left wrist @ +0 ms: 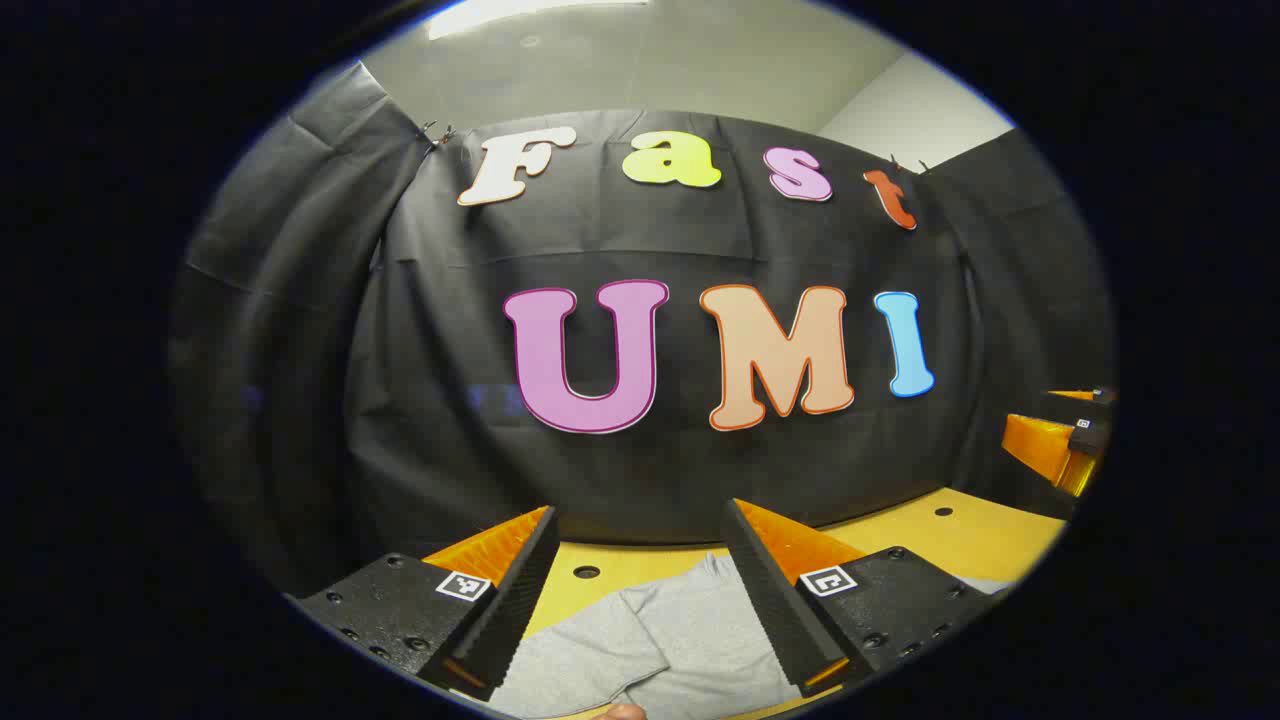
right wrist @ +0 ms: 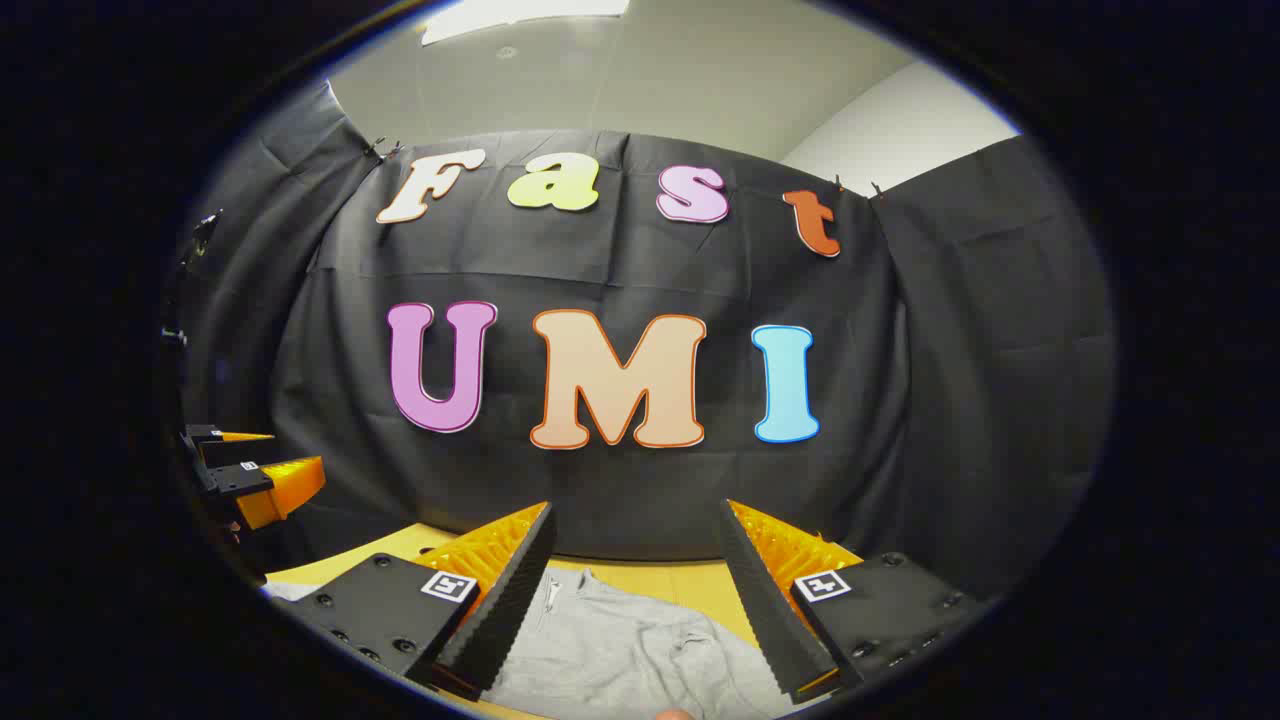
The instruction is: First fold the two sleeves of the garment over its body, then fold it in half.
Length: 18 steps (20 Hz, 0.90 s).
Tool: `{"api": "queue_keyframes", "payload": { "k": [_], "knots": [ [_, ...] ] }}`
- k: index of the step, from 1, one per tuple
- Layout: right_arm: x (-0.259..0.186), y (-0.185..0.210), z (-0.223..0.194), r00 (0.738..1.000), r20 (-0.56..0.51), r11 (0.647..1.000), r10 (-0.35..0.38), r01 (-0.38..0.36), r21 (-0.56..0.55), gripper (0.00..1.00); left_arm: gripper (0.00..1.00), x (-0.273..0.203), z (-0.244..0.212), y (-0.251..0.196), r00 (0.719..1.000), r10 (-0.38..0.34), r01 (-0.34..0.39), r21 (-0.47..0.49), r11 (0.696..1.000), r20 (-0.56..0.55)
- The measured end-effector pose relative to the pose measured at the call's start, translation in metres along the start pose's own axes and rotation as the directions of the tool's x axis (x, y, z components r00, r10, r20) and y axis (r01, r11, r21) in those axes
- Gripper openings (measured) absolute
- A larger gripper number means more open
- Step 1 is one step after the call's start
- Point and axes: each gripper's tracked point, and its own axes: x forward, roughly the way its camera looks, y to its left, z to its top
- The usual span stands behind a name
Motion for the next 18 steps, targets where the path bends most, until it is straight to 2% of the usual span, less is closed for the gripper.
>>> {"api": "queue_keyframes", "payload": {
  "k": [7, 9, 10, 12, 13, 14, 15, 16, 17, 18],
  "knots": [
    [0.010, -0.016, -0.005, 1.000, -0.023, 1.000, -0.011, 0.012, 0.020, 0.99, 0.95, 0.010, -0.003, -0.003, 1.000, 0.008, -0.008, 0.007, 1.000, -0.013],
    [0.013, -0.022, -0.005, 1.000, -0.023, 1.000, -0.018, 0.018, 0.021, 0.99, 0.96, 0.012, -0.002, -0.005, 1.000, 0.013, -0.013, 0.011, 1.000, -0.011],
    [0.015, -0.024, -0.005, 1.000, -0.024, 1.000, -0.019, 0.019, 0.019, 0.99, 1.00, 0.013, -0.002, -0.006, 1.000, 0.014, -0.013, 0.012, 1.000, -0.010],
    [0.017, -0.026, -0.004, 1.000, -0.021, 1.000, -0.016, 0.017, 0.014, 0.99, 1.00, 0.015, 0.001, -0.009, 1.000, 0.011, -0.011, 0.015, 1.000, -0.005],
    [0.017, -0.027, -0.005, 1.000, -0.019, 1.000, -0.013, 0.014, 0.010, 0.99, 0.96, 0.015, 0.002, -0.013, 1.000, 0.008, -0.008, 0.017, 1.000, -0.002],
    [0.018, -0.026, -0.005, 1.000, -0.019, 1.000, -0.010, 0.010, 0.006, 0.99, 0.96, 0.016, 0.004, -0.016, 1.000, 0.004, -0.004, 0.019, 1.000, 0.001],
    [0.019, -0.027, -0.006, 1.000, -0.019, 1.000, -0.008, 0.008, 0.002, 0.99, 1.00, 0.017, 0.004, -0.019, 1.000, 0.000, 0.000, 0.020, 1.000, 0.001],
    [0.020, -0.028, -0.007, 1.000, -0.021, 1.000, -0.006, 0.006, -0.002, 0.99, 1.00, 0.018, 0.003, -0.021, 1.000, -0.003, 0.003, 0.022, 1.000, 0.000],
    [0.020, -0.028, -0.008, 1.000, -0.023, 1.000, -0.005, 0.005, -0.005, 0.99, 0.96, 0.019, 0.004, -0.024, 1.000, -0.006, 0.006, 0.023, 1.000, -0.001],
    [0.021, -0.029, -0.009, 1.000, -0.024, 1.000, -0.005, 0.005, -0.006, 0.99, 0.96, 0.019, 0.004, -0.026, 1.000, -0.009, 0.009, 0.023, 1.000, 0.000]
  ]
}}
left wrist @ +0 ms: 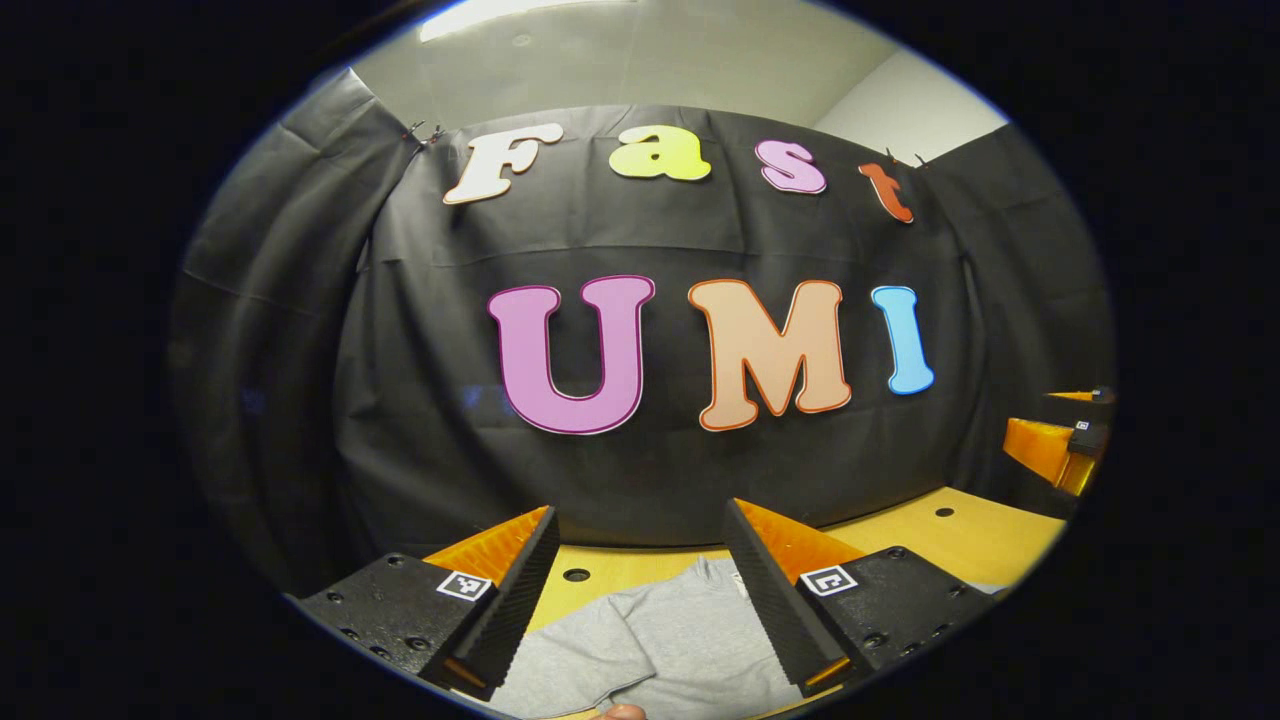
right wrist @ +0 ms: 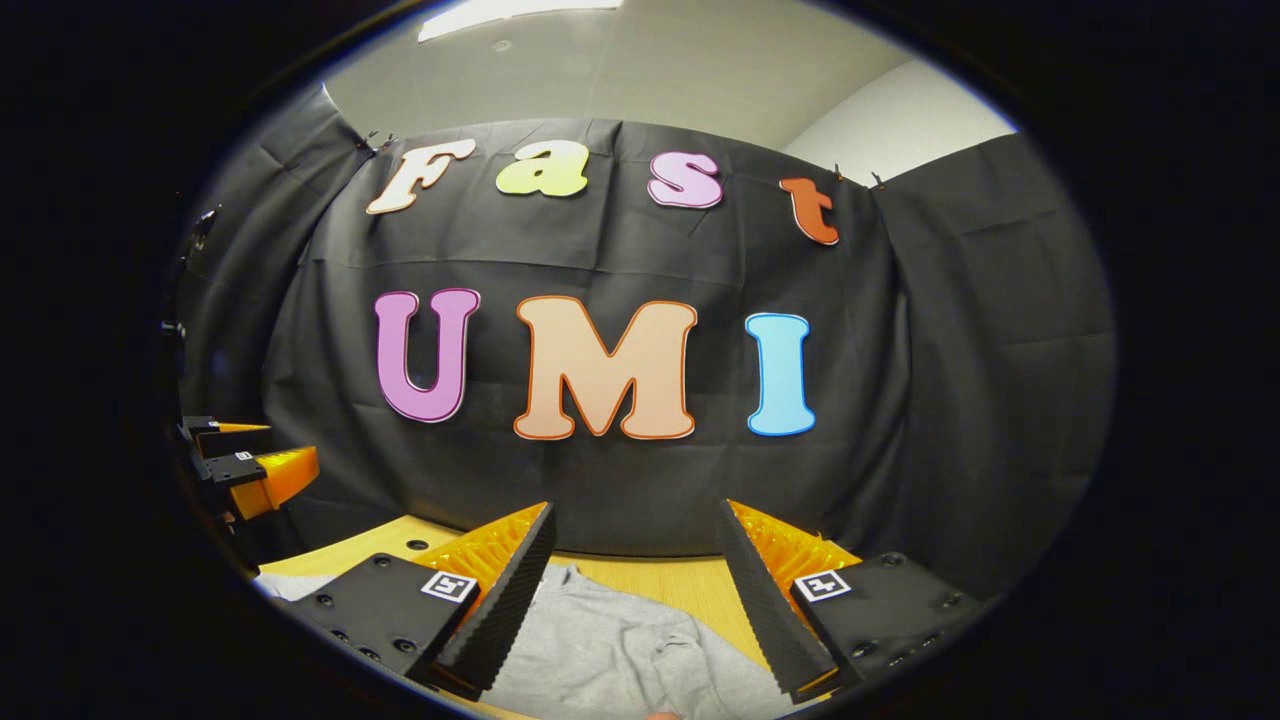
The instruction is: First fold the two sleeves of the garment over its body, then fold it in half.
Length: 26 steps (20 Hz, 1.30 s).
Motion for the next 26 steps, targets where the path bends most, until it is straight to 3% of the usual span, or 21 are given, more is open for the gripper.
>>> {"api": "queue_keyframes", "payload": {
  "k": [7, 11, 12, 14, 16, 17, 21, 26],
  "knots": [
    [0.006, -0.018, -0.006, 1.000, -0.011, 0.999, -0.016, 0.015, -0.030, 0.99, 0.96, 0.000, -0.005, 0.000, 1.000, 0.002, -0.002, -0.002, 1.000, -0.013],
    [0.012, -0.046, -0.021, 0.998, -0.034, 0.996, -0.059, 0.057, -0.069, 0.99, 0.96, 0.001, -0.005, -0.001, 1.000, 0.000, -0.001, -0.004, 1.000, -0.013],
    [0.013, -0.055, -0.025, 0.996, -0.048, 0.995, -0.073, 0.070, -0.073, 0.99, 1.00, 0.001, -0.006, -0.002, 1.000, -0.001, 0.001, -0.002, 1.000, -0.013],
    [0.014, -0.074, -0.036, 0.991, -0.077, 0.992, -0.106, 0.100, -0.079, 0.99, 0.96, 0.002, -0.006, -0.003, 1.000, -0.002, 0.002, -0.002, 1.000, -0.011],
    [0.012, -0.097, -0.047, 0.983, -0.100, 0.985, -0.153, 0.144, -0.092, 0.99, 1.00, 0.004, -0.006, -0.004, 1.000, -0.003, 0.003, -0.004, 1.000, -0.008],
    [0.012, -0.107, -0.052, 0.979, -0.109, 0.982, -0.174, 0.164, -0.097, 0.99, 0.95, 0.005, -0.006, -0.006, 1.000, -0.006, 0.006, -0.005, 1.000, -0.010],
    [0.004, -0.134, -0.083, 0.959, -0.168, 0.971, -0.227, 0.211, -0.108, 0.99, 0.96, 0.006, -0.010, -0.011, 1.000, -0.011, 0.011, -0.006, 1.000, -0.016],
    [-0.019, -0.174, -0.140, 0.911, -0.293, 0.955, -0.291, 0.258, -0.146, 0.99, 0.96, 0.009, -0.012, -0.017, 1.000, -0.016, 0.015, -0.015, 1.000, -0.019]
  ]
}}
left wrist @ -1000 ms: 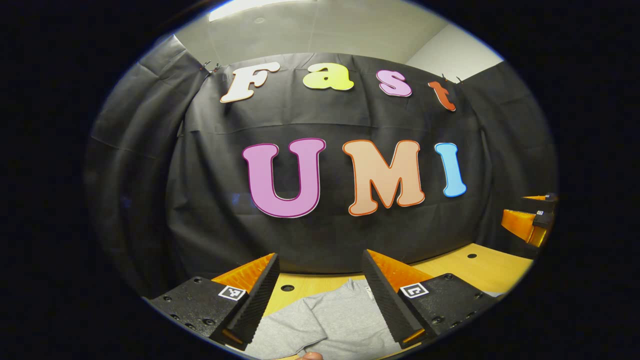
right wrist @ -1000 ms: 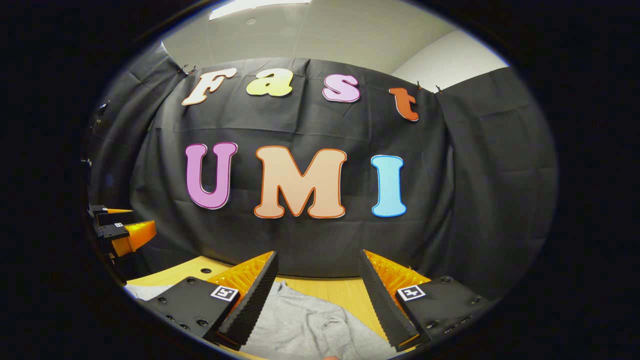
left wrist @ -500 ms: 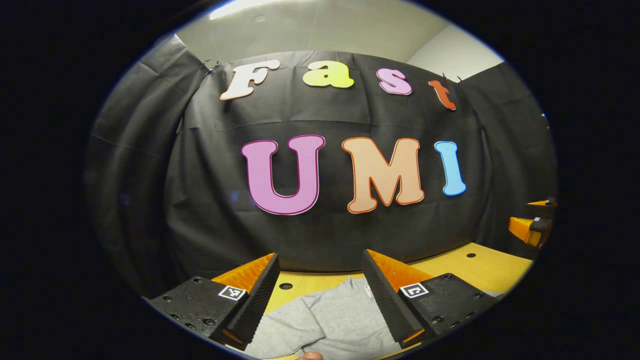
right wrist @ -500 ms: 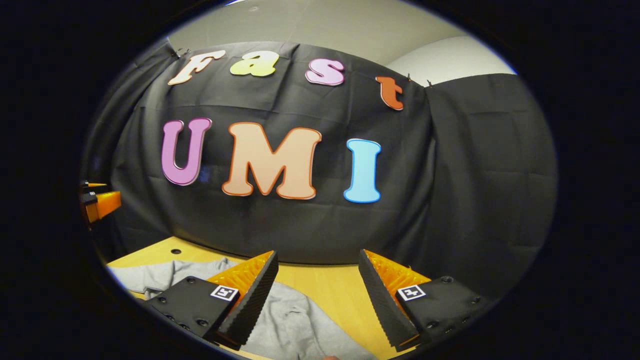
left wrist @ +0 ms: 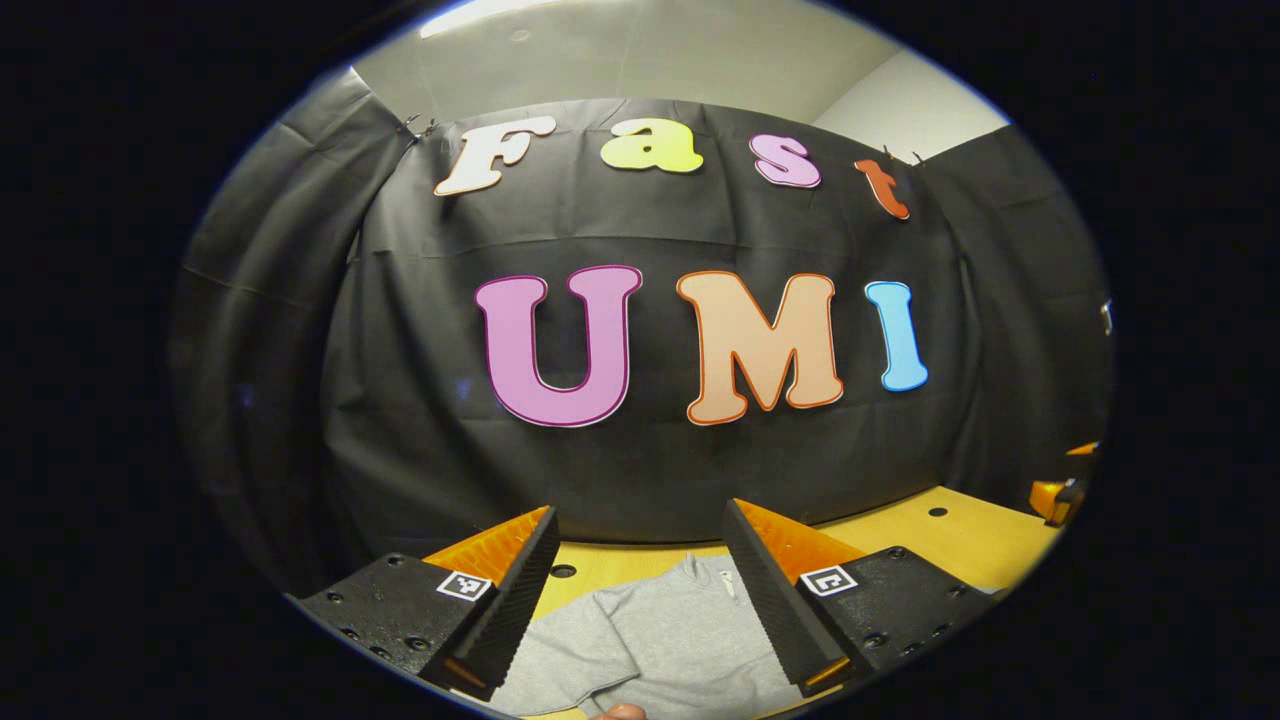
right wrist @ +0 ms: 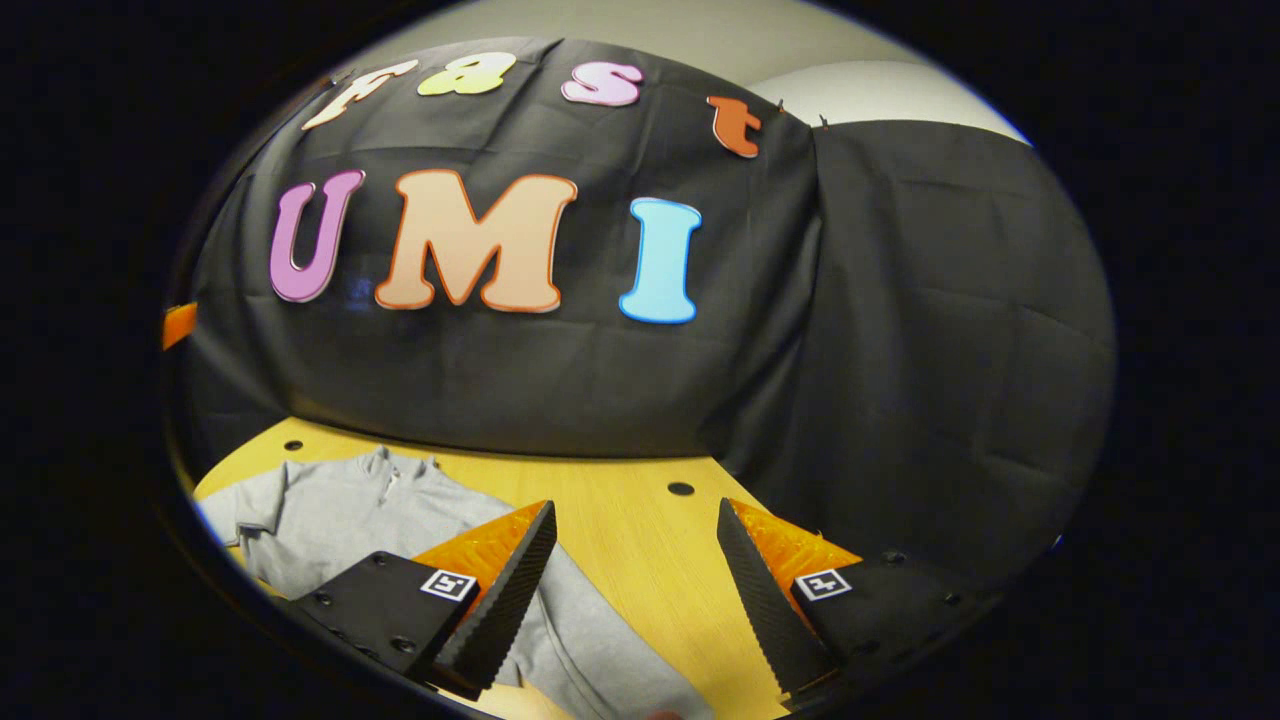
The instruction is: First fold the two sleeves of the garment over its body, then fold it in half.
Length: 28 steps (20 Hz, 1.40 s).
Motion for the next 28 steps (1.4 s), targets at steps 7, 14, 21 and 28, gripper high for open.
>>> {"api": "queue_keyframes", "payload": {
  "k": [7, 14, 21, 28],
  "knots": [
    [-0.006, -0.038, -0.087, 0.981, -0.189, 0.999, -0.051, 0.053, 0.007, 1.00, 0.96, 0.001, -0.008, -0.005, 1.000, 0.001, -0.001, 0.004, 1.000, -0.017],
    [-0.028, -0.056, -0.161, 0.930, -0.363, 0.997, -0.060, 0.074, 0.024, 1.00, 0.95, 0.004, -0.014, -0.011, 0.999, 0.005, -0.004, 0.012, 1.000, -0.033],
    [-0.056, -0.057, -0.213, 0.879, -0.476, 0.998, -0.042, 0.062, 0.028, 1.00, 0.96, 0.007, -0.020, -0.016, 0.999, -0.001, 0.001, 0.017, 1.000, -0.048],
    [-0.081, -0.055, -0.262, 0.799, -0.601, 0.993, -0.026, 0.087, 0.073, 1.00, 0.95, 0.009, -0.024, -0.021, 0.998, -0.005, 0.006, 0.023, 1.000, -0.059]
  ]
}}
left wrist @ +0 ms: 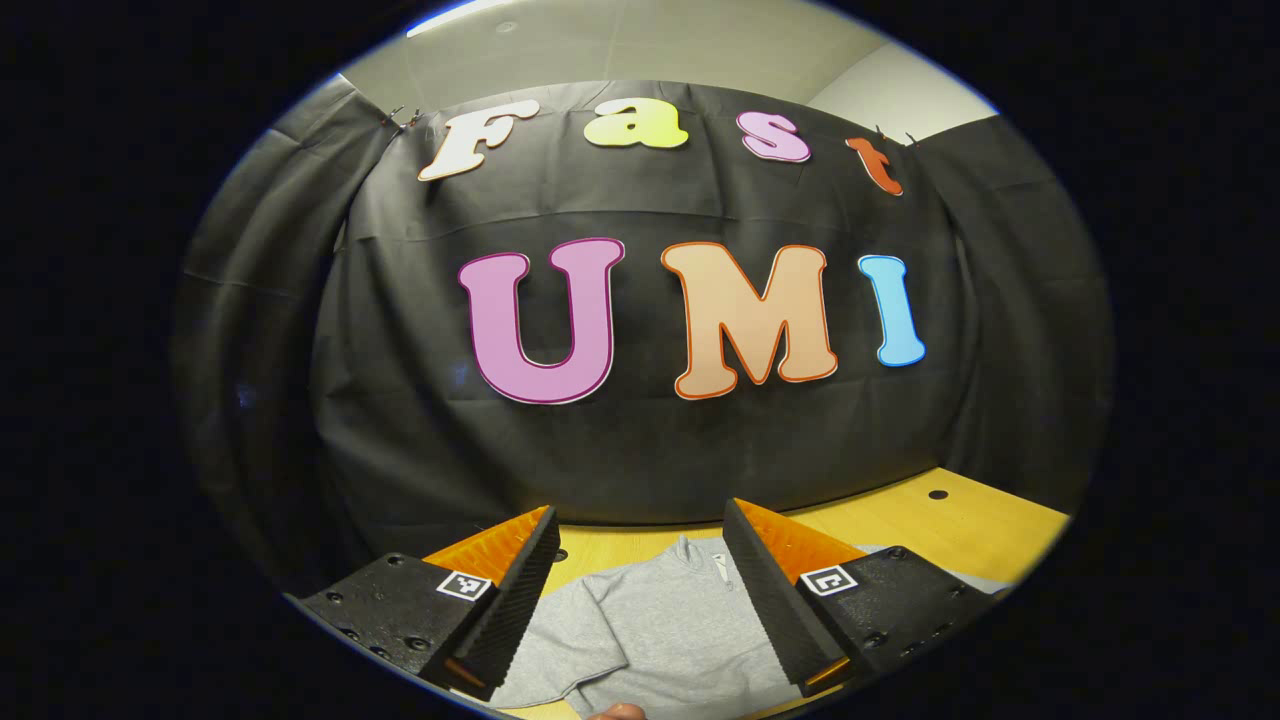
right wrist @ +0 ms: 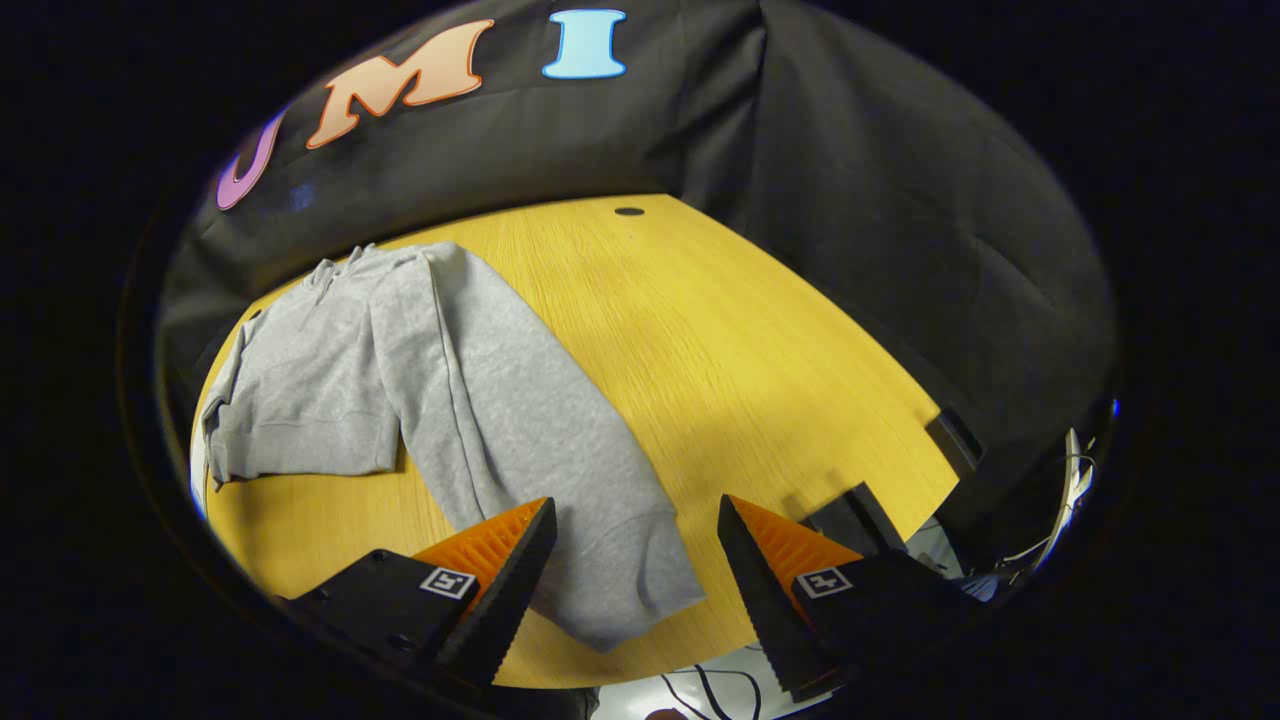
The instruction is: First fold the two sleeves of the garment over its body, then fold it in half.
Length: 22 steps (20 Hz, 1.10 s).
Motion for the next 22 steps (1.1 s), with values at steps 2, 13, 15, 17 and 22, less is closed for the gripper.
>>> {"api": "queue_keyframes", "payload": {
  "k": [2, 13, 15, 17, 22],
  "knots": [
    [0.001, -0.001, -0.007, 1.000, -0.024, 1.000, 0.004, -0.003, 0.027, 1.00, 0.95, 0.000, -0.001, -0.002, 1.000, -0.001, 0.001, 0.004, 1.000, -0.002],
    [0.002, 0.024, -0.012, 0.994, -0.086, 0.996, 0.072, -0.067, 0.057, 0.32, 0.96, 0.007, -0.002, 0.000, 1.000, 0.003, -0.003, 0.018, 1.000, -0.003],
    [0.001, 0.026, -0.012, 0.995, -0.078, 0.997, 0.064, -0.060, 0.056, 0.12, 0.96, 0.007, -0.001, 0.004, 1.000, 0.012, -0.012, 0.020, 1.000, -0.002],
    [0.001, 0.029, -0.009, 0.995, -0.075, 0.995, 0.067, -0.062, 0.073, 0.07, 0.96, 0.007, -0.001, 0.009, 1.000, 0.021, -0.021, 0.024, 0.999, 0.001],
    [-0.002, 0.031, 0.010, 0.997, -0.056, 0.990, 0.062, -0.054, 0.128, 0.09, 0.96, 0.006, 0.001, 0.024, 0.998, 0.054, -0.054, 0.026, 0.998, 0.010]
  ]
}}
